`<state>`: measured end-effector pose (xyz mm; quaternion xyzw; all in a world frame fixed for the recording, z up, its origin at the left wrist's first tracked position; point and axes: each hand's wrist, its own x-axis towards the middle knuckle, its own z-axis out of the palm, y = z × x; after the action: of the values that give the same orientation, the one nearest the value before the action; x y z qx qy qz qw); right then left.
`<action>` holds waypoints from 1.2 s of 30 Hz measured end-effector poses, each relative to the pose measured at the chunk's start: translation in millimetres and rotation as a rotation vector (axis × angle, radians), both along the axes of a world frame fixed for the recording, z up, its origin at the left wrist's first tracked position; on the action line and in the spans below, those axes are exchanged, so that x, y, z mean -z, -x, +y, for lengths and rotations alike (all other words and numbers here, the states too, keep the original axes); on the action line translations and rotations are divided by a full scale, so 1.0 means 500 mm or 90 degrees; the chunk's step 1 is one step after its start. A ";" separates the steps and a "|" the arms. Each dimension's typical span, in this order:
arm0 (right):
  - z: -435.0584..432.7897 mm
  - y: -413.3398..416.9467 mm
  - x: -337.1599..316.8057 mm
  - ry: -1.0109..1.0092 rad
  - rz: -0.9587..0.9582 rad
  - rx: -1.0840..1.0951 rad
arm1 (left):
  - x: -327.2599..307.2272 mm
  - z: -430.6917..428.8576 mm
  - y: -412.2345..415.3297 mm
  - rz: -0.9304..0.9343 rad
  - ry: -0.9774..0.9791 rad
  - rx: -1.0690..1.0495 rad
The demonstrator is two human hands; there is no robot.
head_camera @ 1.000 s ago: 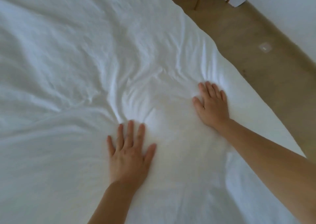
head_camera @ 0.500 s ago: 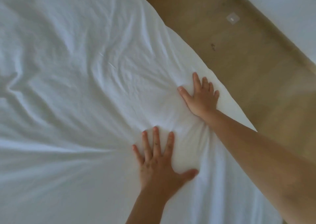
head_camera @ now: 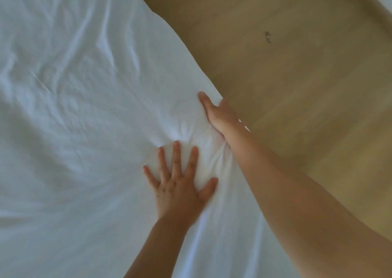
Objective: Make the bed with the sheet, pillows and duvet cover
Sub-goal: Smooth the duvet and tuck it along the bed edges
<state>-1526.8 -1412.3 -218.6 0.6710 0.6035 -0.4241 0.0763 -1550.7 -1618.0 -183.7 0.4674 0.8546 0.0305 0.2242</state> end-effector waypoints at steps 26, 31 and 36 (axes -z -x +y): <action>-0.076 -0.397 0.073 0.168 0.146 -0.086 | -0.007 0.100 -0.166 0.069 0.032 0.207; -0.045 -0.455 0.099 -0.101 0.035 -0.054 | 0.004 0.112 -0.204 0.114 0.048 0.239; -0.117 -0.420 0.131 0.008 0.141 -0.005 | -0.001 0.067 -0.302 0.089 0.104 0.269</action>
<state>-1316.9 -1471.0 -284.1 0.6172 0.6082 -0.4990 0.0148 -1399.9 -1584.3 -183.1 0.6171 0.7509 -0.1190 0.2030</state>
